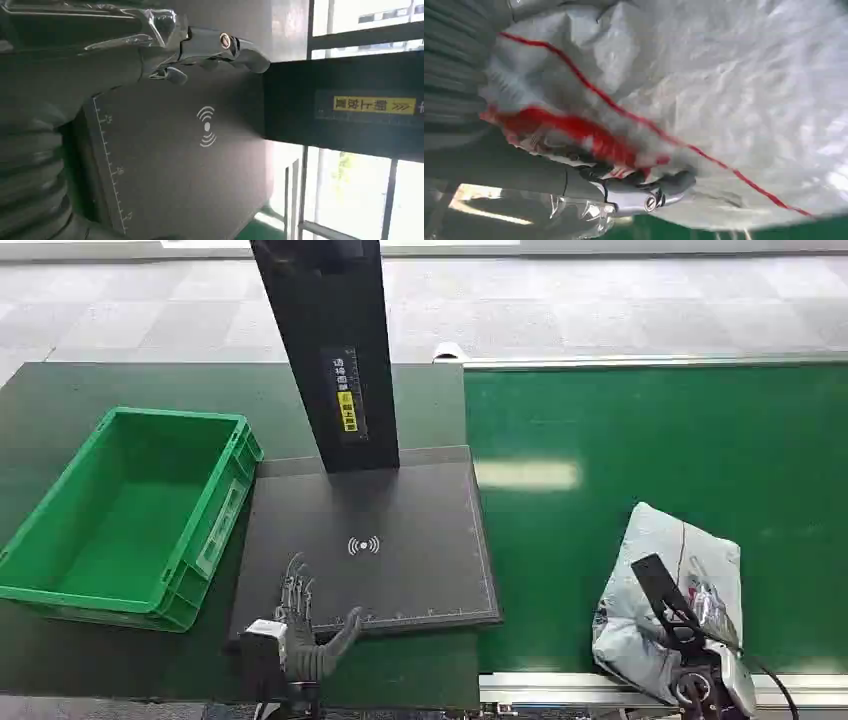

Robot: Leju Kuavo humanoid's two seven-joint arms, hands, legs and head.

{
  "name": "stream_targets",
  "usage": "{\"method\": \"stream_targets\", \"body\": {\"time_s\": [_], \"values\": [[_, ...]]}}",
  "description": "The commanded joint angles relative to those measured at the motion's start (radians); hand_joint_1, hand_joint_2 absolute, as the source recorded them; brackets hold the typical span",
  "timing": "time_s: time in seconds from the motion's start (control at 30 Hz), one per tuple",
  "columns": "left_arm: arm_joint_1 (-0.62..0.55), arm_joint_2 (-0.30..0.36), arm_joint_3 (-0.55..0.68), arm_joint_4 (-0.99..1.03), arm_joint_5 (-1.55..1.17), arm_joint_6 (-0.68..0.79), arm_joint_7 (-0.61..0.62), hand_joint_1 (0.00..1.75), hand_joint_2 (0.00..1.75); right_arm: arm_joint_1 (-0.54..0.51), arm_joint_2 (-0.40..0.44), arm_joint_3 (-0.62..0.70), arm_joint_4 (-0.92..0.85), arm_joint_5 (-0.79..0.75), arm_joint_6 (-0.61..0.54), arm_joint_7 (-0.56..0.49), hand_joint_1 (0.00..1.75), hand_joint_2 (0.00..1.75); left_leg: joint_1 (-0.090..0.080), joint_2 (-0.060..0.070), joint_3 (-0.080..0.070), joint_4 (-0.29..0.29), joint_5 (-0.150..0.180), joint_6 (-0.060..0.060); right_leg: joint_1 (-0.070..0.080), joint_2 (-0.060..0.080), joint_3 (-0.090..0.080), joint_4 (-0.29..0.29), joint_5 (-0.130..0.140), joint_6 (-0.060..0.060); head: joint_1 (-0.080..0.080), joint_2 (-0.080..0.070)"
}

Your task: Moved the parcel from conveyor to table for the left to box.

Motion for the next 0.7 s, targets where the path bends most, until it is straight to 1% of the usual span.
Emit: {"method": "stream_targets", "body": {"time_s": [0.03, 0.2, 0.23, 0.27, 0.3, 0.33, 0.37, 0.4, 0.43, 0.47, 0.5, 0.53, 0.57, 0.6, 0.63, 0.67, 0.7], "values": [[-0.021, -0.012, 0.006, 0.026, -0.004, -0.004, 0.034, 0.0, 1.75, -0.087, -0.017, -0.092, 0.374, 0.008, -0.008, 0.009, 1.75, 1.75, 0.001, -0.001, 0.001, -0.002, 0.001, 0.0, 0.002, -0.003, 0.002, -0.002, 0.001, -0.002, 0.0, 0.0], [-0.015, -0.015, 0.021, 0.019, -0.011, -0.007, 0.04, 0.0, 1.75, -0.09, -0.015, -0.089, 0.363, 0.012, -0.001, 0.021, 1.75, 1.75, 0.003, -0.001, 0.004, -0.001, 0.001, 0.001, 0.004, -0.003, 0.005, -0.003, 0.001, -0.001, 0.0, 0.0], [-0.011, -0.016, 0.031, 0.009, -0.011, -0.006, 0.043, 0.0, 1.75, -0.097, -0.01, -0.087, 0.365, 0.018, 0.001, 0.03, 1.75, 1.75, 0.003, -0.001, 0.002, -0.002, 0.003, 0.001, 0.004, -0.005, 0.004, -0.004, 0.002, -0.001, 0.0, 0.0], [-0.01, -0.014, 0.038, 0.003, -0.013, -0.008, 0.046, 0.0, 1.75, -0.106, -0.008, -0.083, 0.366, 0.023, 0.001, 0.036, 1.75, 1.75, 0.004, 0.0, 0.005, -0.001, 0.001, 0.001, 0.004, -0.003, 0.005, -0.003, 0.001, -0.001, 0.0, 0.0], [-0.002, -0.012, 0.05, -0.019, -0.024, -0.014, 0.061, 0.0, 1.75, -0.122, -0.008, -0.078, 0.379, 0.031, 0.006, 0.045, 1.75, 1.75, 0.004, 0.0, 0.003, -0.001, 0.002, 0.002, 0.004, -0.003, 0.004, -0.004, 0.003, -0.002, 0.0, 0.0], [-0.002, -0.011, 0.053, -0.022, -0.027, -0.015, 0.063, 0.0, 1.75, -0.127, -0.007, -0.077, 0.379, 0.032, 0.006, 0.046, 1.75, 1.75, 0.004, 0.001, 0.007, -0.001, 0.0, 0.002, 0.004, -0.001, 0.007, -0.003, 0.001, -0.001, 0.0, 0.0], [0.001, -0.011, 0.056, -0.028, -0.03, -0.017, 0.067, 0.0, 1.75, -0.131, -0.007, -0.077, 0.382, 0.034, 0.008, 0.048, 1.75, 1.75, 0.003, 0.001, 0.005, -0.002, 0.002, 0.002, 0.004, -0.003, 0.007, -0.004, 0.003, -0.002, 0.0, 0.0], [0.007, -0.012, 0.063, -0.035, -0.038, -0.02, 0.074, 0.0, 1.75, -0.135, -0.006, -0.078, 0.382, 0.036, 0.001, 0.038, 1.75, 1.75, 0.003, 0.002, 0.009, 0.0, 0.0, 0.002, 0.004, -0.001, 0.011, -0.003, 0.001, -0.001, 0.0, 0.0], [0.014, -0.016, 0.069, -0.037, -0.044, -0.02, 0.074, 0.0, 1.75, -0.13, 0.0, -0.081, 0.363, 0.035, -0.009, 0.022, 1.75, 1.75, 0.003, 0.002, 0.007, -0.001, 0.001, 0.002, 0.004, -0.002, 0.009, -0.004, 0.002, -0.002, 0.0, 0.0], [0.019, -0.018, 0.072, -0.039, -0.047, -0.018, 0.074, 0.0, 1.75, -0.126, 0.005, -0.083, 0.346, 0.034, -0.015, 0.012, 1.75, 1.75, 0.003, 0.001, 0.01, -0.001, 0.0, 0.002, 0.004, -0.001, 0.012, -0.003, 0.001, -0.001, 0.0, 0.0], [0.033, -0.019, 0.076, -0.047, -0.048, -0.01, 0.075, 0.0, 1.75, -0.109, 0.022, -0.084, 0.27, 0.026, -0.029, -0.018, 1.75, 1.75, 0.003, 0.001, 0.009, -0.001, 0.001, 0.002, 0.004, -0.002, 0.011, -0.004, 0.002, -0.002, 0.0, 0.0], [0.036, -0.019, 0.076, -0.049, -0.049, -0.008, 0.074, 0.0, 1.75, -0.103, 0.027, -0.082, 0.246, 0.026, -0.026, -0.016, 1.75, 1.75, 0.003, 0.002, 0.012, 0.0, -0.001, 0.002, 0.004, 0.0, 0.013, -0.003, 0.001, -0.001, 0.0, 0.0], [0.039, -0.018, 0.076, -0.052, -0.05, -0.007, 0.073, 0.0, 1.75, -0.097, 0.031, -0.08, 0.224, 0.026, -0.022, -0.005, 1.75, 1.75, 0.003, 0.002, 0.01, -0.001, 0.0, 0.002, 0.004, -0.001, 0.011, -0.004, 0.002, -0.002, 0.0, 0.0], [0.044, -0.019, 0.079, -0.056, -0.051, -0.002, 0.073, 0.0, 1.75, -0.078, 0.042, -0.076, 0.16, 0.024, -0.031, -0.017, 1.75, 1.75, 0.003, 0.003, 0.011, -0.001, -0.001, 0.002, 0.003, 0.0, 0.013, -0.003, 0.001, -0.001, 0.0, 0.0], [0.053, -0.021, 0.087, -0.065, -0.049, 0.009, 0.069, 0.0, 1.75, -0.047, 0.062, -0.07, 0.043, 0.017, -0.058, -0.058, 1.75, 1.75, 0.003, 0.002, 0.009, -0.001, 0.0, 0.002, 0.004, -0.001, 0.012, -0.003, 0.002, -0.002, 0.0, 0.0], [0.062, -0.025, 0.099, -0.076, -0.045, 0.022, 0.061, 0.0, 1.75, -0.012, 0.081, -0.052, -0.092, 0.019, -0.072, -0.077, 1.75, 1.75, 0.003, 0.003, 0.01, -0.001, 0.0, 0.002, 0.003, 0.0, 0.012, -0.003, 0.001, -0.001, 0.0, 0.0], [0.072, -0.03, 0.115, -0.09, -0.034, 0.043, 0.049, 0.0, 1.75, 0.036, 0.107, -0.021, -0.287, 0.016, -0.087, -0.1, 1.75, 1.75, 0.003, 0.003, 0.011, 0.0, -0.001, 0.002, 0.003, 0.001, 0.013, -0.002, 0.0, -0.001, 0.0, 0.0]]}}
